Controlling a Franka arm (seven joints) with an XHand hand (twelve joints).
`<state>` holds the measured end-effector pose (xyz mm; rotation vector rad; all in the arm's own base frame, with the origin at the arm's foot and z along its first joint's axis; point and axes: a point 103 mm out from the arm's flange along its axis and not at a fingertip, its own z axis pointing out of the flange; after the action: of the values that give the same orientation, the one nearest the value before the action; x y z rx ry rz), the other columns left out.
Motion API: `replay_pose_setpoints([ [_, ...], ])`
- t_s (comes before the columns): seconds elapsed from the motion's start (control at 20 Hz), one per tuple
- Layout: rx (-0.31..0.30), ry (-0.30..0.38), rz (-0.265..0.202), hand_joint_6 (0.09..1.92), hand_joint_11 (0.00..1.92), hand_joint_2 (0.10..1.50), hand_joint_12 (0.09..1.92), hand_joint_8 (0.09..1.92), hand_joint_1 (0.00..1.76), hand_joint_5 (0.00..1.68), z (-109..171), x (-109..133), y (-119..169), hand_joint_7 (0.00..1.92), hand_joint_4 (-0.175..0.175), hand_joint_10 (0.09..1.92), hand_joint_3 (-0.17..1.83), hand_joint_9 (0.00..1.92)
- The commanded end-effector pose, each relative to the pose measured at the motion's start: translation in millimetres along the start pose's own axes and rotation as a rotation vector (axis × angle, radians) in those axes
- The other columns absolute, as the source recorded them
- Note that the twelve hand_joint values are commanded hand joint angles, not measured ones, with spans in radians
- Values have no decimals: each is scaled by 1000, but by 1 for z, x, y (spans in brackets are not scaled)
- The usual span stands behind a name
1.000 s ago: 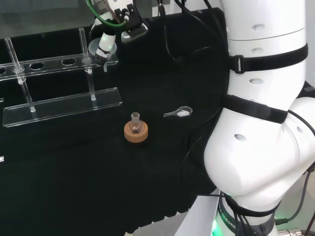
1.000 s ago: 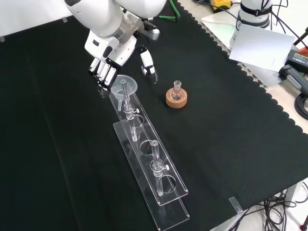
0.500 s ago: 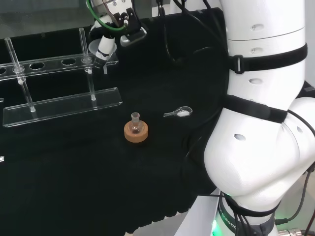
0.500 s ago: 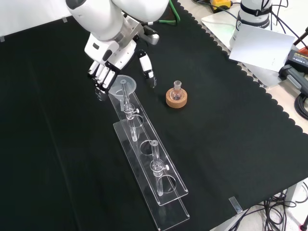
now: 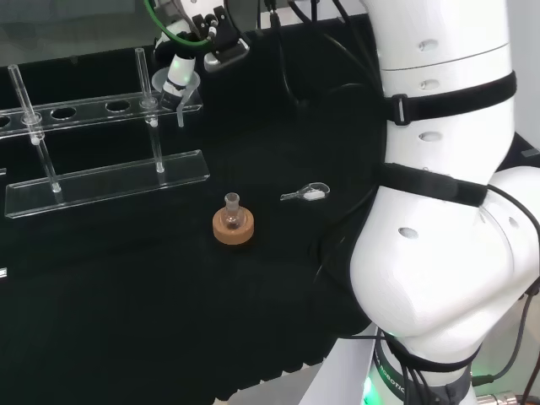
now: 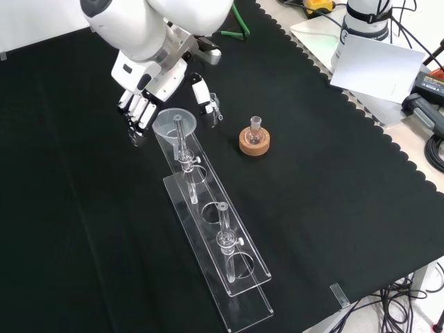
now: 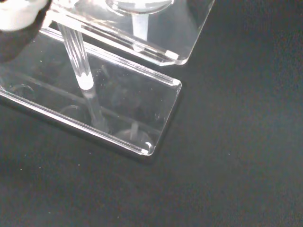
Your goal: Pick up the funnel from the transparent funnel stand.
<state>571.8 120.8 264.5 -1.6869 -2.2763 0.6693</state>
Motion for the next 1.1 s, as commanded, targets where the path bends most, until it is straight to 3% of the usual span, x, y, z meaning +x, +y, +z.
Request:
replay_pose_setpoints([
  [0.05,31,-14,-4,87,47,488,1515,574,719,207,3,-2,3,203,-16,683,399,320],
  [1.1,-15,15,-7,87,146,464,1457,533,774,466,4,1,5,545,14,583,529,549],
])
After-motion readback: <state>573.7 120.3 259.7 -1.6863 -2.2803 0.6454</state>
